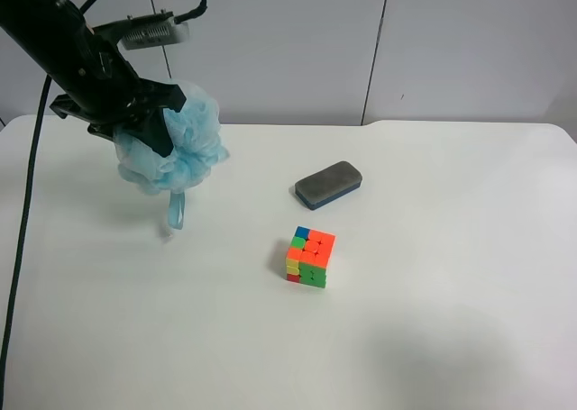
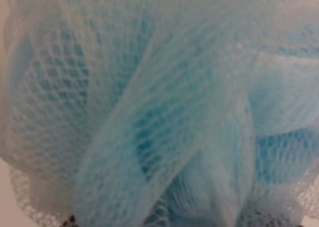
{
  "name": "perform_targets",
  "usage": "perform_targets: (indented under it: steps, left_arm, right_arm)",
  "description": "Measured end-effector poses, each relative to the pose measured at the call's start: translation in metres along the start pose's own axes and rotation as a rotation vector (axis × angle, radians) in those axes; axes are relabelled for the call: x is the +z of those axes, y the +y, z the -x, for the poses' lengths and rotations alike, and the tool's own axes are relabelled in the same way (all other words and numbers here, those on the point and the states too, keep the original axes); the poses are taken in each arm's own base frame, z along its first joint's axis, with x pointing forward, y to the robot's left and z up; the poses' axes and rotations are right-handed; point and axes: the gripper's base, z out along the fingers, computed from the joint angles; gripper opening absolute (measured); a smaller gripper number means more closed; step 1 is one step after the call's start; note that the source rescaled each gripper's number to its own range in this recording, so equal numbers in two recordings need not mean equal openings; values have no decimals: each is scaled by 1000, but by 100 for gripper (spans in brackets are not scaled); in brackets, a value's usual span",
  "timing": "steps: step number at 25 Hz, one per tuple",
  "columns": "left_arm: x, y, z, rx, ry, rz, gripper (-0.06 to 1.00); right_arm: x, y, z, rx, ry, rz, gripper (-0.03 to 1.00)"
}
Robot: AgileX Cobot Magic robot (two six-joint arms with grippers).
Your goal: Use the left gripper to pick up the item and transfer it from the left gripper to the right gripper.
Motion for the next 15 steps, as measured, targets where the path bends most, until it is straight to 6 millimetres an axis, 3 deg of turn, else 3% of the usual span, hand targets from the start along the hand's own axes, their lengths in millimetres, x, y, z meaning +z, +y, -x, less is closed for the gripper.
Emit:
perform_targets:
  steps: [7,15]
  left_arm:
    - [-28,-42,-10,147,-59,-50,6]
    - [-46,-91,-26,363,-114,-120,5]
  right_arm:
    - [0,0,0,0,0,0,100]
    - [0,0,0,0,0,0,100]
